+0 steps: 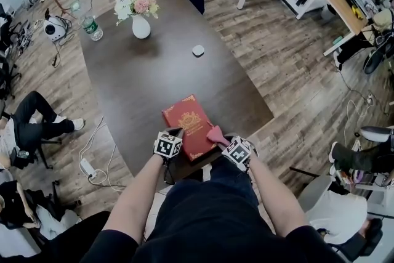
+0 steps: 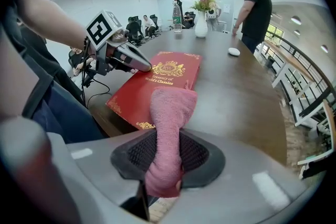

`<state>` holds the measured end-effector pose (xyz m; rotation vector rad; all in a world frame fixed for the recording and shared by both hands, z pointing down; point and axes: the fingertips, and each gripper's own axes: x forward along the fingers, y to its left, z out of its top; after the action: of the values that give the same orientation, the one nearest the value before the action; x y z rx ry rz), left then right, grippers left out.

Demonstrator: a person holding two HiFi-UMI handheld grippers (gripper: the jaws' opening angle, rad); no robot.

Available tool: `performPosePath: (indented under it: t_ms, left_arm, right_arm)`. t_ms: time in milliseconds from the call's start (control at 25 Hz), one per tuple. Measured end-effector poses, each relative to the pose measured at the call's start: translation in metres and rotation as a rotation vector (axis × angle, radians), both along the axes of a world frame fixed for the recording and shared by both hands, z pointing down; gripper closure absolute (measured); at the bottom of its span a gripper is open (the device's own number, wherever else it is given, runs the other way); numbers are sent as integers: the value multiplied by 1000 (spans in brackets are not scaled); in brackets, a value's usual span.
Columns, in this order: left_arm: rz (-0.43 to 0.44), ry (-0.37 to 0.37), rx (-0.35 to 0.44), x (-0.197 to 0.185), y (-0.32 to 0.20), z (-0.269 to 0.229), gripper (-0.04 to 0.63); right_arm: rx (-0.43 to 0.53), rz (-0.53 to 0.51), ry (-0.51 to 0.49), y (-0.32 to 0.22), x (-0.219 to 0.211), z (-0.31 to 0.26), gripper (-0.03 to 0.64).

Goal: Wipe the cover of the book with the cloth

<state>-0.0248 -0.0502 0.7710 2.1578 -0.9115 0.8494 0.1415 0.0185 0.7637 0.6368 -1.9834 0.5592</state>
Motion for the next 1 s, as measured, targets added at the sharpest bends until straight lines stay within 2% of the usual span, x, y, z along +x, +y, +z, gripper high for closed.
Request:
performPosePath:
  t_ms: [360, 560, 1000]
  left_arm:
    - [-5, -18, 24, 0, -2, 0, 600]
    - [-38, -65, 31, -4, -1, -5, 600]
    - [-336, -20, 157, -5, 32, -70, 600]
  right_arm:
    - [50, 70, 92, -6, 32, 2, 497]
    - [89, 124, 54, -11, 45, -16, 497]
    - [192, 36, -129, -31, 43, -69, 502]
